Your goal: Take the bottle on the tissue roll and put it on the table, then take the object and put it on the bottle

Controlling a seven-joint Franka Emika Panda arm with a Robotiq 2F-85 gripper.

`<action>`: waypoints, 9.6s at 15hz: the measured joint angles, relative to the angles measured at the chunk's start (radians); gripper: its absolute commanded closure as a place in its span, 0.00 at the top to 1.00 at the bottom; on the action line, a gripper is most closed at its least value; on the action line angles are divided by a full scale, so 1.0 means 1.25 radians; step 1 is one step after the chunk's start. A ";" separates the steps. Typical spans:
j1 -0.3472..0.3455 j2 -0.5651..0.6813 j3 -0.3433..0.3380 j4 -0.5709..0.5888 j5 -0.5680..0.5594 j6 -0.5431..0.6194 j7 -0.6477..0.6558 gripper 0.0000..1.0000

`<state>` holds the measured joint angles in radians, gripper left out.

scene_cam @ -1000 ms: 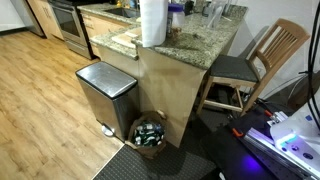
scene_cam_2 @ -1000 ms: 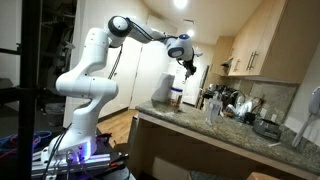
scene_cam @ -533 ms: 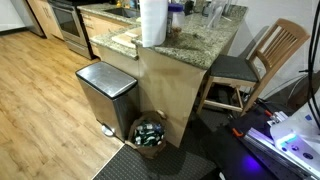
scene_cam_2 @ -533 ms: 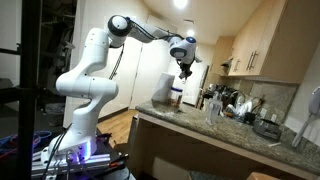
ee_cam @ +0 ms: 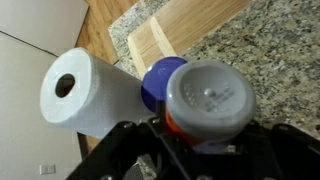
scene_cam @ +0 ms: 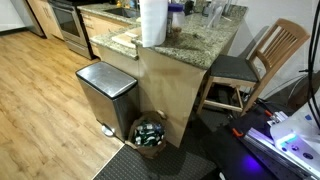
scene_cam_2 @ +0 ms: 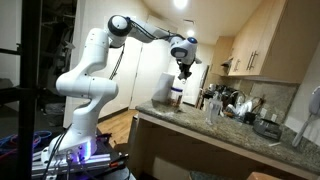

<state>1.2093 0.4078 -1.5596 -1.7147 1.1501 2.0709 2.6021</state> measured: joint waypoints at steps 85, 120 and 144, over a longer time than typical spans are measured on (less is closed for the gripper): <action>-1.047 0.108 1.192 -0.002 0.497 0.451 -1.283 0.89; -0.789 0.067 0.972 -0.135 -0.255 0.642 -0.137 1.00; 0.002 -0.095 0.373 -0.369 -0.201 0.917 0.004 1.00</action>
<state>1.2122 0.2886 -1.0936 -2.1758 0.8992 3.2175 2.6073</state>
